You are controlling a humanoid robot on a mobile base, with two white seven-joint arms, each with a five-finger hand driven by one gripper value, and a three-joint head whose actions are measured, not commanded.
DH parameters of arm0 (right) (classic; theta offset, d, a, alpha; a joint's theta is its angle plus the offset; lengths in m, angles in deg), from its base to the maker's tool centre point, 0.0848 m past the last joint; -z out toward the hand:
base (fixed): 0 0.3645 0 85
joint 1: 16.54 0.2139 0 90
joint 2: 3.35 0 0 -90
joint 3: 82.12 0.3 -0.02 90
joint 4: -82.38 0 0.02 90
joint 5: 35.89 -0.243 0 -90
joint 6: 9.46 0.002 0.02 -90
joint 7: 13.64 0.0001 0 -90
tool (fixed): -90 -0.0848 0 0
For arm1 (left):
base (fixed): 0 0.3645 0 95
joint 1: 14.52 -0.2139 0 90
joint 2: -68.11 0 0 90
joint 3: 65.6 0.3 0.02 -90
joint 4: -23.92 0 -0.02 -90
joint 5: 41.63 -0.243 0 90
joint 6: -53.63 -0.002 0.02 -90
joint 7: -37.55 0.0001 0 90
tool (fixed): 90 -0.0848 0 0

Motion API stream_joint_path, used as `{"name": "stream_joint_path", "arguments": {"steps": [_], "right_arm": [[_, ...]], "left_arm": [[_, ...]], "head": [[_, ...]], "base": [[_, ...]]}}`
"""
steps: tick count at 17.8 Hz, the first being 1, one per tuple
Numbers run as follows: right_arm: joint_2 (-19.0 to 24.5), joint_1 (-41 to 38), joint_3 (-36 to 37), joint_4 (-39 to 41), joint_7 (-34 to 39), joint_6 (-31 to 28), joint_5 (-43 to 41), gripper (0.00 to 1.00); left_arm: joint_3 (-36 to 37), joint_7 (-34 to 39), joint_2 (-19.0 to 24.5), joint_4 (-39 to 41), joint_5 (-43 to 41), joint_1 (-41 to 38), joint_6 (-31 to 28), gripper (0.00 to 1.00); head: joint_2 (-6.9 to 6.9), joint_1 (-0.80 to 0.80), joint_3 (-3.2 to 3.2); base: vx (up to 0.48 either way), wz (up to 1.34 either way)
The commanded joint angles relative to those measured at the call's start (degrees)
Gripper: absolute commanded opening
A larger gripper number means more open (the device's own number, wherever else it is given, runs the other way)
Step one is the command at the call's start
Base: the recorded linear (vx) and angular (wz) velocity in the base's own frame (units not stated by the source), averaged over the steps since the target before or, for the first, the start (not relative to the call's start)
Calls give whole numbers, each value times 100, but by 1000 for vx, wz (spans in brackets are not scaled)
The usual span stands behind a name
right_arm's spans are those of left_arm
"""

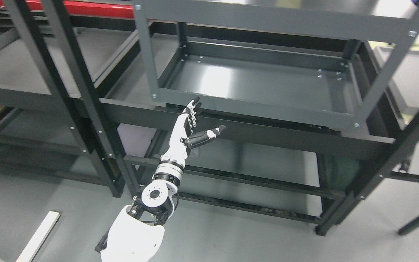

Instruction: Place yellow IKEA cup on middle right shelf

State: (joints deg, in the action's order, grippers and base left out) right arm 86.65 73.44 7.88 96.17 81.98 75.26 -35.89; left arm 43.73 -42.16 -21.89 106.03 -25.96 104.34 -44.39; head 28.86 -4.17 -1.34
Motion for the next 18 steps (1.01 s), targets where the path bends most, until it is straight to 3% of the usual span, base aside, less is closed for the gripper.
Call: {"name": "stream_joint_path", "arguments": {"steps": [1, 7, 12, 18], "right_arm": [[-100, -59, -97, 1, -1230, 1, -141, 99], [-100, -59, -97, 1, -1230, 1, -141, 99], [-100, -59, -97, 1, -1230, 1, -141, 99], [-100, -59, -97, 1, -1230, 1, -141, 99]], "left_arm": [[-597, -466, 101, 51, -29, -101, -25, 98], [-913, -422, 101, 148, -46, -267, -43, 99], [-1028, -440, 101, 614, -160, -1023, -34, 98], [-1299, -492, 101, 983, -776, -1472, -60, 94]], "head": [[0, 0, 0], [0, 0, 0], [0, 0, 0], [0, 0, 0]], "base": [[-70, -383], [-36, -157], [0, 0], [0, 0]]}}
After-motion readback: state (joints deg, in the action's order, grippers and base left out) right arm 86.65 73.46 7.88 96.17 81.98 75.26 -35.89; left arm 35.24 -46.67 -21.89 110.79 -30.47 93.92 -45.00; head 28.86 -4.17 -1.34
